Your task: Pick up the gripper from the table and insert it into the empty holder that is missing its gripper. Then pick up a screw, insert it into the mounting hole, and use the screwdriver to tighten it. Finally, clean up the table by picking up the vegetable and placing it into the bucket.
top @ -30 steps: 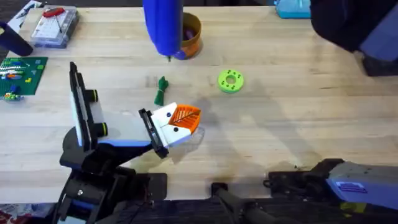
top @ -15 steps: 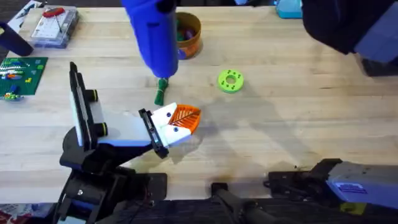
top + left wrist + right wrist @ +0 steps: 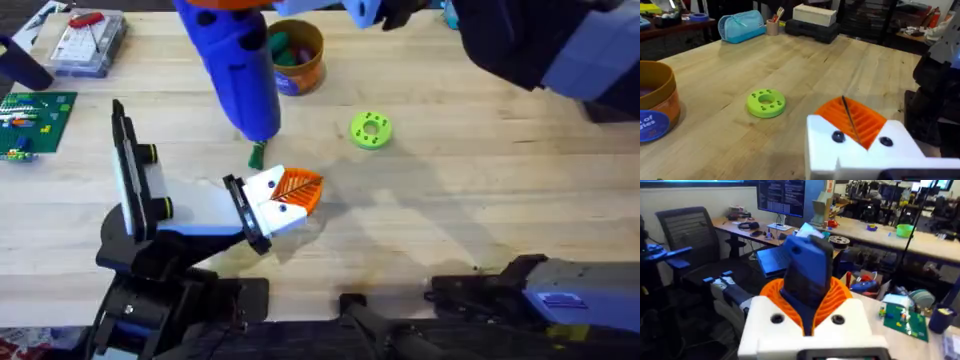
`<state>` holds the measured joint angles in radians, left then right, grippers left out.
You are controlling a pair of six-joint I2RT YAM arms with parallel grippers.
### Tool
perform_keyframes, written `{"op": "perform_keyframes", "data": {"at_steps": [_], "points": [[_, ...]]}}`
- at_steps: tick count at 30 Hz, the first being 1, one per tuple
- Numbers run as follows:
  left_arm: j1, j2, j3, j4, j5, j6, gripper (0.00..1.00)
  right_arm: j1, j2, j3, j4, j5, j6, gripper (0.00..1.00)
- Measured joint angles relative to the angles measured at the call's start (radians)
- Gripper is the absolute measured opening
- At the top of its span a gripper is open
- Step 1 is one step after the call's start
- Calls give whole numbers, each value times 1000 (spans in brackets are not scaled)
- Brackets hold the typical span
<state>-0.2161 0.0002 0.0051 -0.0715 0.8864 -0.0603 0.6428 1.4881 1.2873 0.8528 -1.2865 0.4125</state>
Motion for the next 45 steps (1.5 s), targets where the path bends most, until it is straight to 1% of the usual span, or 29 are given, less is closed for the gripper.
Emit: {"op": "perform_keyframes", "data": {"at_steps": [11,16,19,22,30,37,45], "points": [[0,0,0,0,0,0,22,2,4,0,-6,-3,-17,46],[0,0,0,0,0,0,22,2,4,0,-14,-28,-20,47],[0,0,0,0,0,0,22,2,4,-3,11,-41,-20,46],[0,0,0,0,0,0,22,2,4,-23,55,-46,-19,46],[0,0,0,0,0,0,22,6,4,-103,60,-43,-11,46],[0,0,0,0,0,0,22,18,4,-123,68,-37,-9,47],[0,0,0,0,0,0,22,29,4,-214,185,-7,-2,46]]}}
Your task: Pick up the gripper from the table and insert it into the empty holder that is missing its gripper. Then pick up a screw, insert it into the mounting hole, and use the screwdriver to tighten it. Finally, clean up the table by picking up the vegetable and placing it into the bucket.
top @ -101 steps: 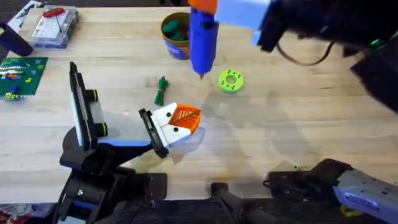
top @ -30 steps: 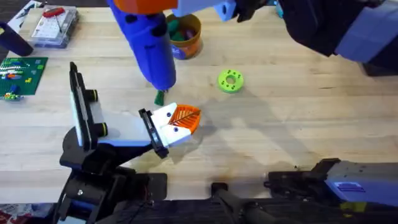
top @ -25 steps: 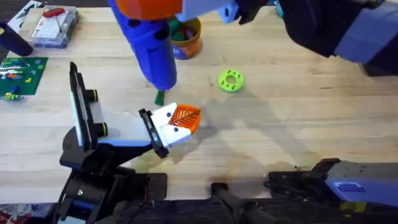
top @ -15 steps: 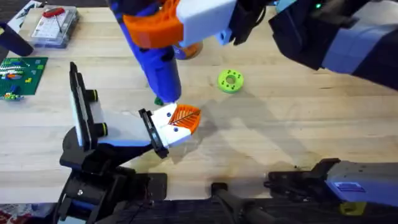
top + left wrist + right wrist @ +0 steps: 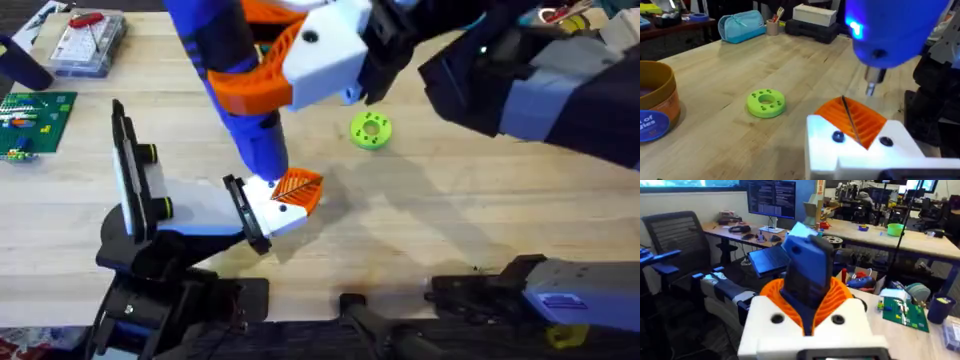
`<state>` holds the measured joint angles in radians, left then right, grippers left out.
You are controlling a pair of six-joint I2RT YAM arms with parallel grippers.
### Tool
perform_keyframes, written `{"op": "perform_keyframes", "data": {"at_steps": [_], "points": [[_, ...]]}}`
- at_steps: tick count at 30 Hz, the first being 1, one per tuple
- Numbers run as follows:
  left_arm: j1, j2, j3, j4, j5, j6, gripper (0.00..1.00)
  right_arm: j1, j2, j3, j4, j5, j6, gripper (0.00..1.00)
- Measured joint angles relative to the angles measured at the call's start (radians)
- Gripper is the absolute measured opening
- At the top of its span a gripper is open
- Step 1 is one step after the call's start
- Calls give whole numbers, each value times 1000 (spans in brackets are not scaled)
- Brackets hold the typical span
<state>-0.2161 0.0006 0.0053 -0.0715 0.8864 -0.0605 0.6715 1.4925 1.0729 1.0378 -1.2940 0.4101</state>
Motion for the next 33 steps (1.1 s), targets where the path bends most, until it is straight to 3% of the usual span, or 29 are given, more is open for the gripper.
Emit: {"op": "perform_keyframes", "data": {"at_steps": [33], "points": [[0,0,0,0,0,0,22,7,0,-89,47,67,-47,46]]}}
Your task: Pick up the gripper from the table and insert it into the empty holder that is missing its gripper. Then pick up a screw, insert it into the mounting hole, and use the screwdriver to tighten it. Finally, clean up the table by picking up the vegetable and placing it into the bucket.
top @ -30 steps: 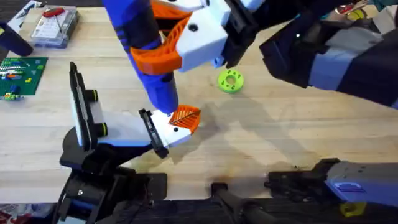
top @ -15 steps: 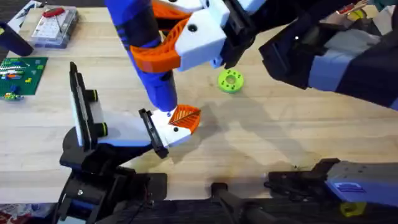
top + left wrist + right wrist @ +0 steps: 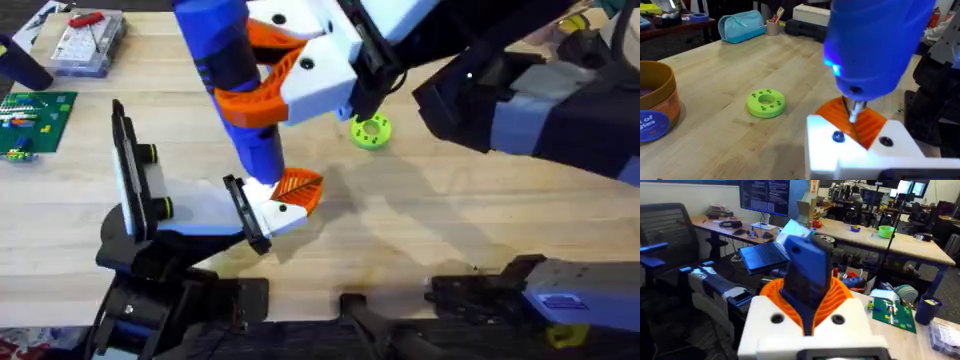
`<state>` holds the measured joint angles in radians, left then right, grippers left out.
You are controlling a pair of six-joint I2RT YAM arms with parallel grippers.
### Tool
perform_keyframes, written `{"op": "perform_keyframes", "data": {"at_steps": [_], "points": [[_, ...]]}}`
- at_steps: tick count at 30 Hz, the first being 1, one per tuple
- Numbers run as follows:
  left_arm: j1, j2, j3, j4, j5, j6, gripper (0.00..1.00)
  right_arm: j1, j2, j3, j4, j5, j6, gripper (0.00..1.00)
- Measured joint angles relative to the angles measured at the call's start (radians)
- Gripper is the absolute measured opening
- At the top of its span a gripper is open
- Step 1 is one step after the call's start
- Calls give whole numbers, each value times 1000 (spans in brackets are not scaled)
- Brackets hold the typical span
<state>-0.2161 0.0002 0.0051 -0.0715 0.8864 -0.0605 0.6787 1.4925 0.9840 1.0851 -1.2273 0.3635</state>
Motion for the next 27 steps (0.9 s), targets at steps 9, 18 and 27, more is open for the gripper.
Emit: {"op": "perform_keyframes", "data": {"at_steps": [9,18,27], "points": [[0,0,0,0,0,0,22,8,0,0,-27,9,-80,46],[0,0,0,0,0,0,22,9,0,0,-55,17,-108,47],[0,0,0,0,0,0,22,9,0,0,-55,19,-102,46]]}}
